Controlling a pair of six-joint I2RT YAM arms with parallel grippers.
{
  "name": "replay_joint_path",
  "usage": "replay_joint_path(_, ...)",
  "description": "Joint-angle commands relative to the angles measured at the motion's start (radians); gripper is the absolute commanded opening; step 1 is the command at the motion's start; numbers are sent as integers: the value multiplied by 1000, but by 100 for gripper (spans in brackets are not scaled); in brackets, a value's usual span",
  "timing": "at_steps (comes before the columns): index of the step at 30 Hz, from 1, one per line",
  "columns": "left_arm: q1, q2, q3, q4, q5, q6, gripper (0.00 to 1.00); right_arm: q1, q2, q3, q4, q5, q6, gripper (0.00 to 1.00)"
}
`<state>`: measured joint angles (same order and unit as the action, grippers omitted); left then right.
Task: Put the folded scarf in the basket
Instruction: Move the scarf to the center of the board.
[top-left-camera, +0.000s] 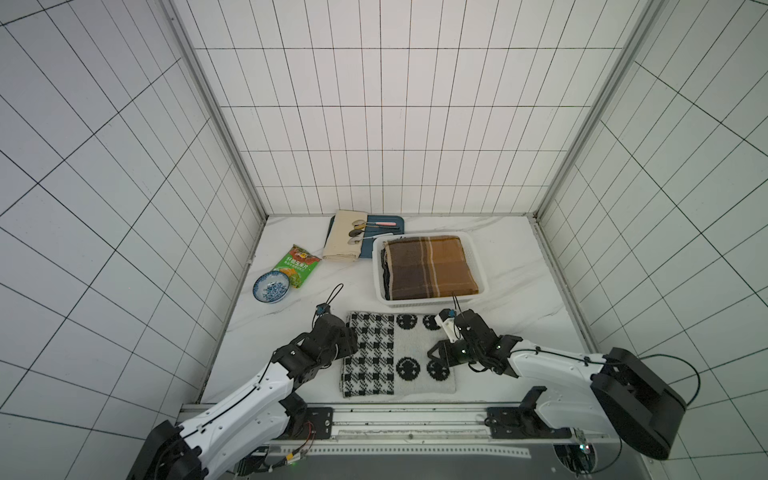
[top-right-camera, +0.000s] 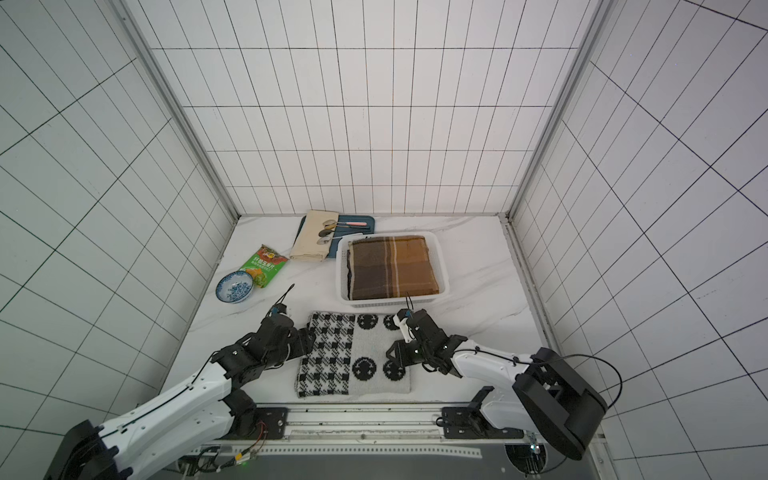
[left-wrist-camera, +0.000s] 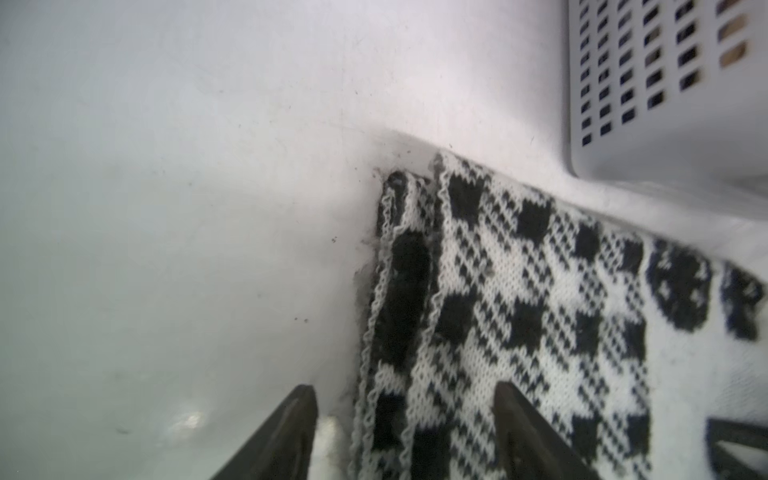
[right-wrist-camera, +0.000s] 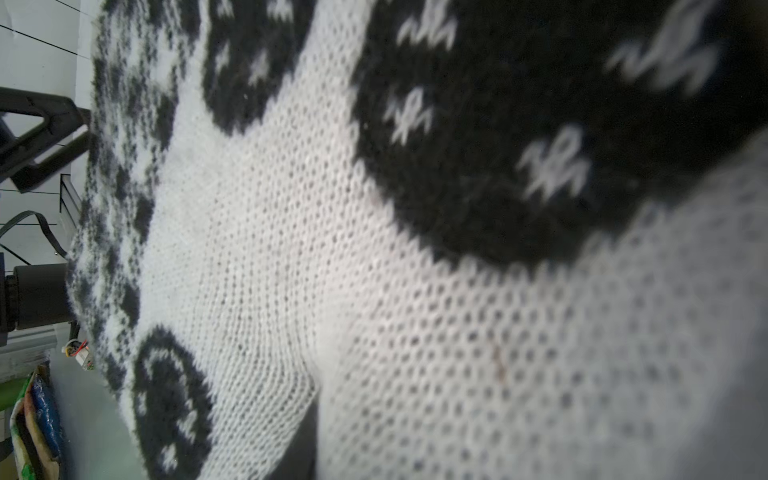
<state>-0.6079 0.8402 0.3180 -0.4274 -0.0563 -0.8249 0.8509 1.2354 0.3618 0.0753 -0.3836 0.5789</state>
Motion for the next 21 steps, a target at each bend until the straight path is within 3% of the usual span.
replay_joint_path(1, -3, 51, -78, 189, 93, -42, 75, -17, -75, -50, -44, 42, -2, 25)
replay_joint_path(5, -3, 124, -32, 124, 69, -25, 73, -36, -155, -78, -60, 60, 4, 29)
replay_joint_path(9, 0, 202, -82, 285, 163, -44, 73, -46, -153, -77, -57, 42, 2, 36)
replay_joint_path(12, -3, 304, -101, 409, 250, -51, 69, -47, -123, -72, -41, 21, 5, 48)
replay_joint_path(15, -17, 388, -121, 547, 334, -57, 50, -46, -70, -65, -5, -7, 12, 50)
replay_joint_path(21, -41, 426, -117, 626, 392, -45, 12, -46, 62, -35, 68, -90, 15, 53)
